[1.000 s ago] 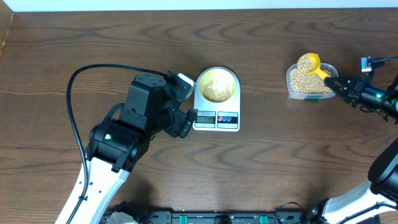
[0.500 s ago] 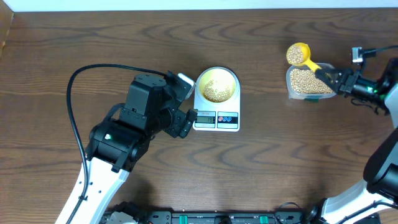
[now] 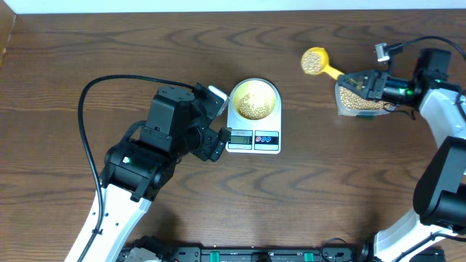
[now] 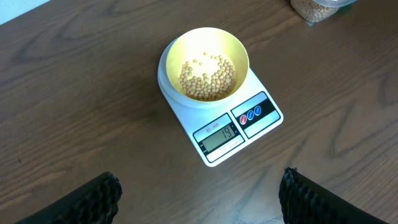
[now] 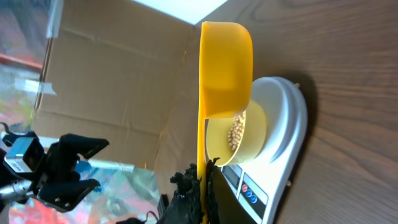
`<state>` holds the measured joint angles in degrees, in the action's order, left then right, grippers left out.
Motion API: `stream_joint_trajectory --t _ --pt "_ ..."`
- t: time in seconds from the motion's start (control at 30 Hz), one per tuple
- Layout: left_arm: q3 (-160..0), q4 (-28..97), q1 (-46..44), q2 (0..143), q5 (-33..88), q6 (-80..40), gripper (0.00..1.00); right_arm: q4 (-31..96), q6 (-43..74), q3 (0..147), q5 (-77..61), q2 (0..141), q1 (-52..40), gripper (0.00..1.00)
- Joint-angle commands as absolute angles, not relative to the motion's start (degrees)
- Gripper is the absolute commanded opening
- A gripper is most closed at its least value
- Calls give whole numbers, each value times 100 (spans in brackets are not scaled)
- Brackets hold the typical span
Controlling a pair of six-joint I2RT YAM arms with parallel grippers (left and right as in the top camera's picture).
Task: Scoop item into bowl and weigh 50g on scale
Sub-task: 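Lift the filled scoop and move it left toward the bowl, then tilt the scoop over the yellow bowl to pour more soybeans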
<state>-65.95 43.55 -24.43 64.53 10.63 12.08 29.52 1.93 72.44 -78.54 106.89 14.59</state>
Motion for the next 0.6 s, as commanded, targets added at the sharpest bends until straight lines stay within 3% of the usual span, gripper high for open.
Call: stream_joint_trajectory --t 0.0,0.57 --pt "-6600 4370 -2416 6473 1114 1264 83 2884 276 7227 -7878 10753 1146 1" --pt "-6600 4370 -2416 6473 1114 1264 83 2399 126 7227 -7179 10753 43 1"
